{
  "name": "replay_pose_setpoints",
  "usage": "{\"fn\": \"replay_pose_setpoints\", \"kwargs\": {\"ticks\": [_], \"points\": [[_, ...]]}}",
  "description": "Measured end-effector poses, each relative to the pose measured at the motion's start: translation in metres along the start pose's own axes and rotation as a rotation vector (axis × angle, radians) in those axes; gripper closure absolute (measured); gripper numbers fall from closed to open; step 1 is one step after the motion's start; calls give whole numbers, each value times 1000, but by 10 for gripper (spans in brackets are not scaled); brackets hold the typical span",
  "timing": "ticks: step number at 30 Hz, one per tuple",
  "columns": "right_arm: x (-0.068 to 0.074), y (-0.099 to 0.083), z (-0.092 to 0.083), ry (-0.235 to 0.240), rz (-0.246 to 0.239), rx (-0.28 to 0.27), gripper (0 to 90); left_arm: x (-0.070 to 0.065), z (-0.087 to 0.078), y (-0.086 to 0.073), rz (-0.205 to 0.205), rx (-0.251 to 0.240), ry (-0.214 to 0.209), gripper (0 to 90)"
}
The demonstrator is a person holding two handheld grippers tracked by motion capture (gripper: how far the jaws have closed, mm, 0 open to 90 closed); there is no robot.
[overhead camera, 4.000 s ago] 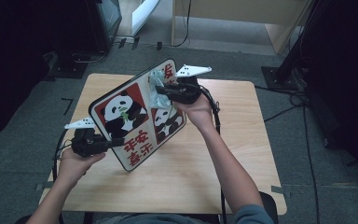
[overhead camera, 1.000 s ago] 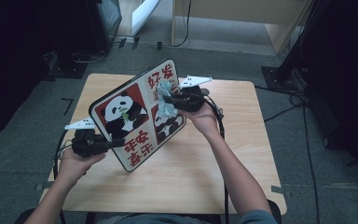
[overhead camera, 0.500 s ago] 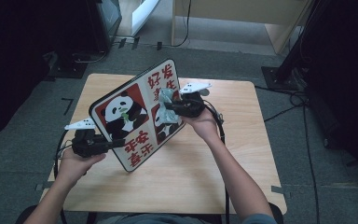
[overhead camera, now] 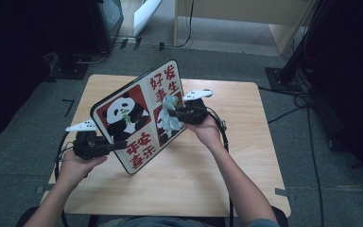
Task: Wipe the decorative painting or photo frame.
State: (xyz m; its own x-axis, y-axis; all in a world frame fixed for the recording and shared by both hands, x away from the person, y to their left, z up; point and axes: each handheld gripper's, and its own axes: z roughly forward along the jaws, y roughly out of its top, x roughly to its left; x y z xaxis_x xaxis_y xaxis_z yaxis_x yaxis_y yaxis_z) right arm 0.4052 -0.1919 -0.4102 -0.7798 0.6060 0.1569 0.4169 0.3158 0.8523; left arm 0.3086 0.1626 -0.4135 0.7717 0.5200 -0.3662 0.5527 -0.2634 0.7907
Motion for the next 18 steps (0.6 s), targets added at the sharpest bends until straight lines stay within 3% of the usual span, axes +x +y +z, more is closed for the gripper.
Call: {"fn": "replay_pose_setpoints", "kwargs": {"ticks": [10,18], "points": [[-4,-12,3,21,42,39,797,0,0,0,0,1,0,751],[-4,-24,7,24,59,38,796,0,0,0,0,1,1,751]]}}
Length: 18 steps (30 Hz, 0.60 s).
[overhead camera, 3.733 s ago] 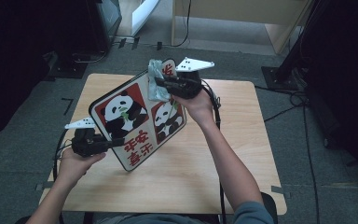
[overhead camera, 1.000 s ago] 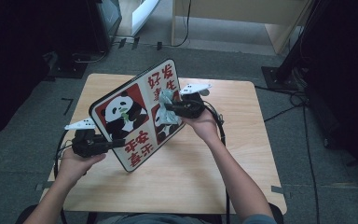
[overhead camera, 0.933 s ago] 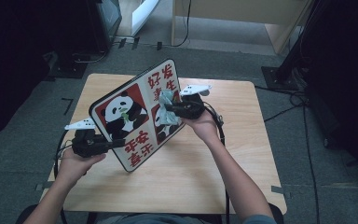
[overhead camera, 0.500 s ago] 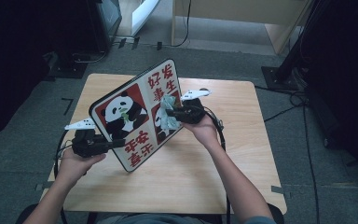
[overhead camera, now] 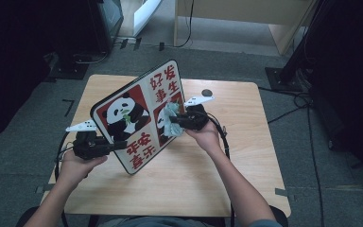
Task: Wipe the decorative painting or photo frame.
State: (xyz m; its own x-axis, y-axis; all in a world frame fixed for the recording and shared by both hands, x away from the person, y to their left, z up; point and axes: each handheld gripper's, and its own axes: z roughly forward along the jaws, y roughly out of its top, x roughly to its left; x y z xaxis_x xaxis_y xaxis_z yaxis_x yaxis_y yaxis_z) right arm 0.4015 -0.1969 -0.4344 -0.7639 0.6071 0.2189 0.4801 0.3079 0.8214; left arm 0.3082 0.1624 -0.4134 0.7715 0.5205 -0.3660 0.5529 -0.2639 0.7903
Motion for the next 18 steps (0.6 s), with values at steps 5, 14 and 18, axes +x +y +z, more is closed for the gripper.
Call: {"fn": "replay_pose_setpoints", "kwargs": {"ticks": [5,14,18], "points": [[0,-3,1,-1,1,17,796,0,0,0,0,0,0,751],[-1,-15,5,-8,5,40,793,0,0,0,1,0,0,751],[-2,-21,8,-13,3,54,793,0,0,0,2,0,0,751]]}}
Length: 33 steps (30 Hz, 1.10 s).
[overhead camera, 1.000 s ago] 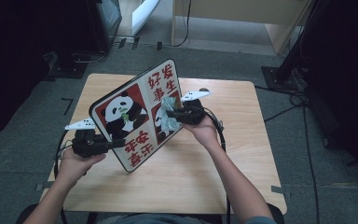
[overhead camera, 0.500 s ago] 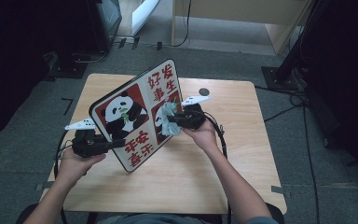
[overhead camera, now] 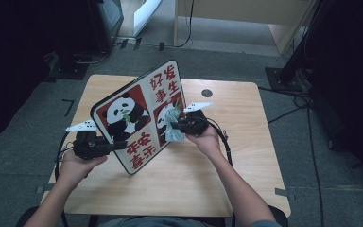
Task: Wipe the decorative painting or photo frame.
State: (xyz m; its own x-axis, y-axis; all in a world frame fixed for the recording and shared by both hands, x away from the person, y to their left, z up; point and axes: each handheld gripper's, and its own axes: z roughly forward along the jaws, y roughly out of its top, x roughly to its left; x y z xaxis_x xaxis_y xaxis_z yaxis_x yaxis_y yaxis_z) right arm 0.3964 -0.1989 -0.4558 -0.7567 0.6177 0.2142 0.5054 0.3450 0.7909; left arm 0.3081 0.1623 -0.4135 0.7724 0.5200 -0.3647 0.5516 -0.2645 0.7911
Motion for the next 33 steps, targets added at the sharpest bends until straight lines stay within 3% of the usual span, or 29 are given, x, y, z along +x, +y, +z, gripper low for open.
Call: {"fn": "replay_pose_setpoints", "kwargs": {"ticks": [5,8,18,26,33], "points": [[0,-11,4,-12,-17,8,792,0,0,0,1,0,-1,750],[-1,-13,6,-6,1,28,793,0,0,0,2,0,0,750],[0,-7,3,-7,9,72,801,0,0,0,4,0,-2,749],[13,25,-20,9,-11,-15,802,1,0,0,-2,0,-5,749],[38,66,-37,41,-91,-64,801,0,0,0,-6,-2,-1,749]]}}
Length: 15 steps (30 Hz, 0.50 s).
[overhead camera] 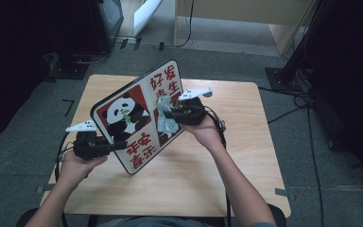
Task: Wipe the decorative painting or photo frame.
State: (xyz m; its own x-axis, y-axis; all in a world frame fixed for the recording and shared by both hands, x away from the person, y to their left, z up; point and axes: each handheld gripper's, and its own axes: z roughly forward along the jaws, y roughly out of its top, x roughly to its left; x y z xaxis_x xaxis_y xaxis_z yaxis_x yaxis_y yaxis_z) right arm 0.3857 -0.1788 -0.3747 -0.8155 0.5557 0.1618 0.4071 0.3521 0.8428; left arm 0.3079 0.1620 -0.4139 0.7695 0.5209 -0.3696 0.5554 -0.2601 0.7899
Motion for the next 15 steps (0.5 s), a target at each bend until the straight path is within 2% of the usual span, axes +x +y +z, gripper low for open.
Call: {"fn": "replay_pose_setpoints", "kwargs": {"ticks": [8,15], "points": [[15,39,-9,24,-73,-44,801,0,0,0,-6,0,2,751],[24,62,-14,39,-117,-84,801,0,0,0,-3,2,7,754]]}}
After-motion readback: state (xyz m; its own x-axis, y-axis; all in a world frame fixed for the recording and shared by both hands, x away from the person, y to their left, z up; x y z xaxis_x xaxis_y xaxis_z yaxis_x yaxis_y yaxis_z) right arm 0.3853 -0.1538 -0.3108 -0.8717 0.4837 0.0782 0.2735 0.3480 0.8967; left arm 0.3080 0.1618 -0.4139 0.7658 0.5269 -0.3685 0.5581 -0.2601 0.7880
